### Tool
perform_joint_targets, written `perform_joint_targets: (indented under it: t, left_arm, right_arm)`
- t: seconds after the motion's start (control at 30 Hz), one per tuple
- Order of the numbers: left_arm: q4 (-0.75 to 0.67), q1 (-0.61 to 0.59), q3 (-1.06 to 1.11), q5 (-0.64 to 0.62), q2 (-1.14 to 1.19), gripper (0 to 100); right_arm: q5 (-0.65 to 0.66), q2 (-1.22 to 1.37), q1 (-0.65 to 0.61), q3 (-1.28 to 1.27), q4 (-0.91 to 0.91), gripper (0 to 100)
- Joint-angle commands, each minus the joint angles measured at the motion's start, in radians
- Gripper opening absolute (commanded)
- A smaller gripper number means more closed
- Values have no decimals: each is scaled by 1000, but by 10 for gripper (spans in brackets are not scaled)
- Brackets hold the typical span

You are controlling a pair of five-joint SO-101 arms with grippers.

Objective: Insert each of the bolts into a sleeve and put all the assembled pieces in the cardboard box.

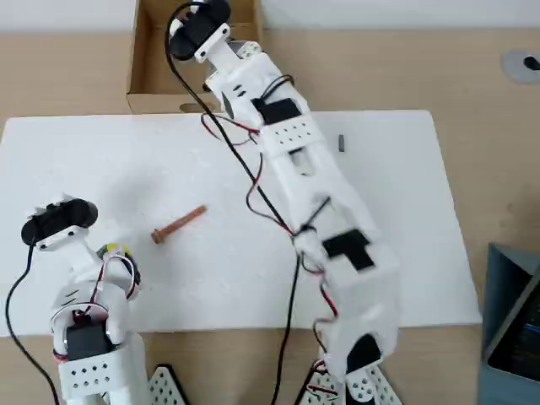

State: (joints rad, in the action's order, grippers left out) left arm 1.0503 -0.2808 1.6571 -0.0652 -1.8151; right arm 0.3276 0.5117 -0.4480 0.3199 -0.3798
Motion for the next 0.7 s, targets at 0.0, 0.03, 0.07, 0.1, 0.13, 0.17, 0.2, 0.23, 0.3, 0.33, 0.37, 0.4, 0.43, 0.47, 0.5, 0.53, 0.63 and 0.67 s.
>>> perform_joint_targets:
  t: [0.0,0.03,0.07,0.1,0.13,0.17,0.2,0.23,0.3,0.33,0.37,0.4,0.43,0.47,0.5,0.53,0.63,0.67]
  left_arm:
    - [-17,-11,-6,-5,-10,4]
    - [-17,-9,-6,-5,-10,4]
    - [-17,-8,-6,-3,-10,4]
    - [-17,-8,-6,-3,-10,4]
    - [-17,-8,-6,-3,-10,4]
    - [-17,-8,-6,-3,-10,4]
    - [-17,-8,-6,-3,-10,4]
    - [-17,-8,-6,-2,-10,4]
    - [-17,-6,-6,-2,-10,4]
    - [-17,-6,-6,-2,-10,4]
    - [-17,-6,-6,0,-10,4]
    - [-17,-6,-6,0,-10,4]
    - [-17,-6,-6,0,-10,4]
    - [-17,-6,-6,0,-10,4]
    - [-17,-6,-6,0,-10,4]
    - [-17,-6,-8,0,-10,4]
    - [-17,-6,-8,0,-10,4]
    - [-17,-6,-8,0,-10,4]
  right_arm:
    - [51,137,25,260,31,10]
    - [71,183,25,311,29,10]
    - [92,226,25,358,28,10]
    - [115,266,25,403,18,12]
    - [138,302,22,447,0,12]
    - [158,334,21,492,-25,12]
    - [173,361,21,536,-49,12]
    - [183,390,19,578,-75,12]
    - [195,443,19,661,-123,12]
    - [195,466,21,697,-149,13]
    - [195,487,21,734,-178,13]
    - [195,507,24,769,-209,13]
    - [195,526,24,802,-233,21]
    - [195,544,24,831,-258,40]
    - [195,561,25,858,-281,65]
    - [195,576,25,886,-302,95]
    - [195,613,25,955,-353,133]
    - [195,622,25,975,-364,130]
